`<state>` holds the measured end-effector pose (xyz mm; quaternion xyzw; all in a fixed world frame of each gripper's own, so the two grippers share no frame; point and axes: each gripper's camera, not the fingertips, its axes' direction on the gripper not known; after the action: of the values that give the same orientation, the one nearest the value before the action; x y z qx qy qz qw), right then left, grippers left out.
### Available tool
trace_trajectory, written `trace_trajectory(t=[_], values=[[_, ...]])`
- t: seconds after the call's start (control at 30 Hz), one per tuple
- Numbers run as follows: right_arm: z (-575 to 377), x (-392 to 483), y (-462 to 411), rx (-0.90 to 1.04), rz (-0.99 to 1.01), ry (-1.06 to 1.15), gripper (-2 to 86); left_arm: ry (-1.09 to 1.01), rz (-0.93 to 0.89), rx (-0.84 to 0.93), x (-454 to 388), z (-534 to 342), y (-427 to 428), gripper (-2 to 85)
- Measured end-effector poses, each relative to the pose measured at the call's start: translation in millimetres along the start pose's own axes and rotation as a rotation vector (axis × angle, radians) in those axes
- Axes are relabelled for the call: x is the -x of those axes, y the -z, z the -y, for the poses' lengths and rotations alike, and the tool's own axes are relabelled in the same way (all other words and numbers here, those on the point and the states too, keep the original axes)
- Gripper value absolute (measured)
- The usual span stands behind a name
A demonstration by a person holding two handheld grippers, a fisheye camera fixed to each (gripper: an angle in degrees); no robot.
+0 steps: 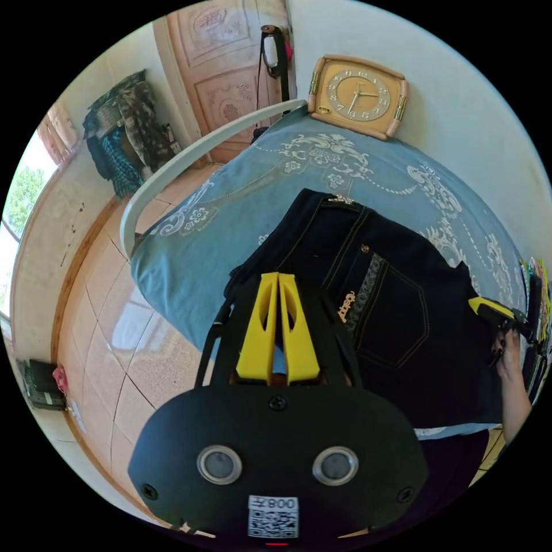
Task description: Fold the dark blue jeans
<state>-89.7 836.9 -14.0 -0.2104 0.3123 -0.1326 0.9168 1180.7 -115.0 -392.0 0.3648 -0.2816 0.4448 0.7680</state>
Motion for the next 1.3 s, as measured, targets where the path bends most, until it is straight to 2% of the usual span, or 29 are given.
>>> trace_trajectory(t=[0.03,0.17,0.33,0.4,0.57,0.7,0.73,0.8,0.87,0.93,1.0,1.13,1.3], values=[[-1.5,-0.7,0.7,0.000,-0.001,-0.001,0.1,-0.012,-0.002,0.060,-4.5,-0.6,-12.3,0.0],[-13.3,-4.0,7.2,0.007,-0.018,-0.006,0.1,0.033,-0.027,0.068,-23.6,-4.3,-26.8,0.0],[-41.8,-5.0,49.8,-0.034,-0.013,-0.003,0.1,0.025,-0.036,-0.039,-63.8,-25.0,-11.6,0.1],[-78.0,-9.7,82.2,-0.063,-0.026,-0.015,0.1,-0.034,-0.089,-0.085,-89.5,-35.2,-1.5,0.1],[-175.7,-22.1,132.6,-0.005,-0.097,-0.124,0.1,-0.406,-0.395,-0.062,-218.8,-73.2,-1.2,0.1],[-256.6,-37.7,162.5,0.042,-0.216,-0.301,0.2,-0.611,-0.352,0.040,-304.7,-97.7,-31.5,0.1],[-266.8,-40.9,163.6,0.051,-0.234,-0.325,0.2,-0.623,-0.292,0.104,-325.6,-104.1,-48.9,0.1],[-303.1,-53.7,159.3,0.085,-0.270,-0.369,0.2,-0.592,-0.295,0.112,-345.6,-110.4,-64.0,0.1],[-321.1,-60.6,169.0,0.021,-0.220,-0.415,0.2,-0.522,-0.319,0.191,-368.7,-109.0,-72.9,0.2],[-332.1,-64.1,179.3,0.022,-0.206,-0.426,0.3,-0.534,-0.327,0.148,-392.3,-112.7,-66.0,0.3],[-356.9,-65.3,207.2,-0.067,-0.238,-0.446,0.5,-0.602,-0.367,0.112,-424.7,-118.9,-56.5,0.4],[-429.5,-83.3,261.3,-0.219,-0.265,-0.590,1.4,-0.830,-0.628,0.094,-527.6,-142.6,-47.6,1.6],[-574.4,-112.2,328.2,-0.345,-0.379,-0.938,6.5,-1.071,-0.871,0.211,-684.1,-175.4,-63.9,6.1]])
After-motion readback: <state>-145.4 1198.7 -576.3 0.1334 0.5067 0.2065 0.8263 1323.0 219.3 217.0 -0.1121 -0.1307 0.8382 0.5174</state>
